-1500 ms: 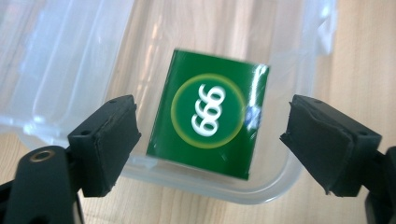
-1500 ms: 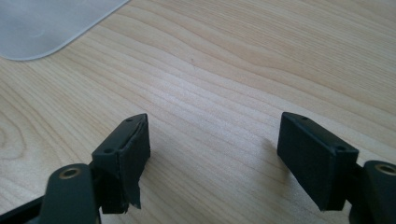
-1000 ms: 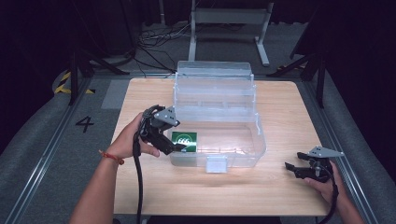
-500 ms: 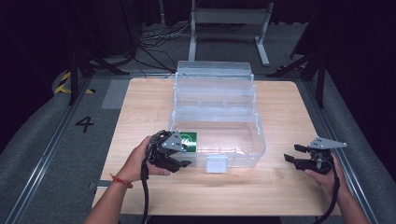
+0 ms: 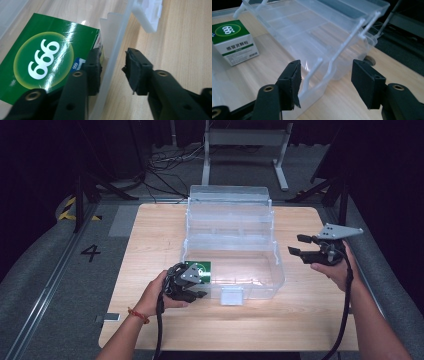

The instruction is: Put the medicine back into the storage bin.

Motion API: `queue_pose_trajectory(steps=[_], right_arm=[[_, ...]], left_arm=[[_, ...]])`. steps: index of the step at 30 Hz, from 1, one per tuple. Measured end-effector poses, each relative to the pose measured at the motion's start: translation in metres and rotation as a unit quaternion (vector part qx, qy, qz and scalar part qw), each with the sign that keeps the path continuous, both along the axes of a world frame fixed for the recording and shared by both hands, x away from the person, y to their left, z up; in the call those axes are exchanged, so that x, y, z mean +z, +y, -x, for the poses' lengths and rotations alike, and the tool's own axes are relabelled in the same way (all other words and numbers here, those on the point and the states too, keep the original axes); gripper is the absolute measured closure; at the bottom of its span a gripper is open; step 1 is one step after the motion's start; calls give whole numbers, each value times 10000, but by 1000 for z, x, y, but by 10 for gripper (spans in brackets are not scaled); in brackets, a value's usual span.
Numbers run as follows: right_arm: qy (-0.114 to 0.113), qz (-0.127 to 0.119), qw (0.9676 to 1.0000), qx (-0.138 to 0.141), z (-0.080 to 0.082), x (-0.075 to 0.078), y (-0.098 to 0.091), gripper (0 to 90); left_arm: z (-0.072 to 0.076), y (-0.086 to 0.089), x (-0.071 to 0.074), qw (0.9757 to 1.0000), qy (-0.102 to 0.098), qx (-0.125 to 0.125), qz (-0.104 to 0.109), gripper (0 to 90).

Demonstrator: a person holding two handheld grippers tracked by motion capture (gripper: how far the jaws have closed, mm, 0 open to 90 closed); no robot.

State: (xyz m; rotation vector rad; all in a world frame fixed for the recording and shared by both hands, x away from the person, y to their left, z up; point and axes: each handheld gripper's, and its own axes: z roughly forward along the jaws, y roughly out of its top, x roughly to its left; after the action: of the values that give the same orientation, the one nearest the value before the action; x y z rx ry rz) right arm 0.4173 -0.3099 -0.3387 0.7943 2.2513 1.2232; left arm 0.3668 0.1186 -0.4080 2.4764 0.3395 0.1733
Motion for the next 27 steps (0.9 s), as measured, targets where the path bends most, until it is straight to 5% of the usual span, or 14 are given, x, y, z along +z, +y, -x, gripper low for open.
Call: queue_pose_trajectory(steps=[4,11,27], right_arm=[[-70,101,9998,158,-22,16,19,423],[-34,274,9989,385,-53,27,53,420],[275,746,9939,766,-106,27,98,466]], left_arm=[[-3,2,0,10000,5,-12,47,756],[-4,2,0,10000,40,-4,14,767],[-6,4,1,9999,163,-19,20,774]])
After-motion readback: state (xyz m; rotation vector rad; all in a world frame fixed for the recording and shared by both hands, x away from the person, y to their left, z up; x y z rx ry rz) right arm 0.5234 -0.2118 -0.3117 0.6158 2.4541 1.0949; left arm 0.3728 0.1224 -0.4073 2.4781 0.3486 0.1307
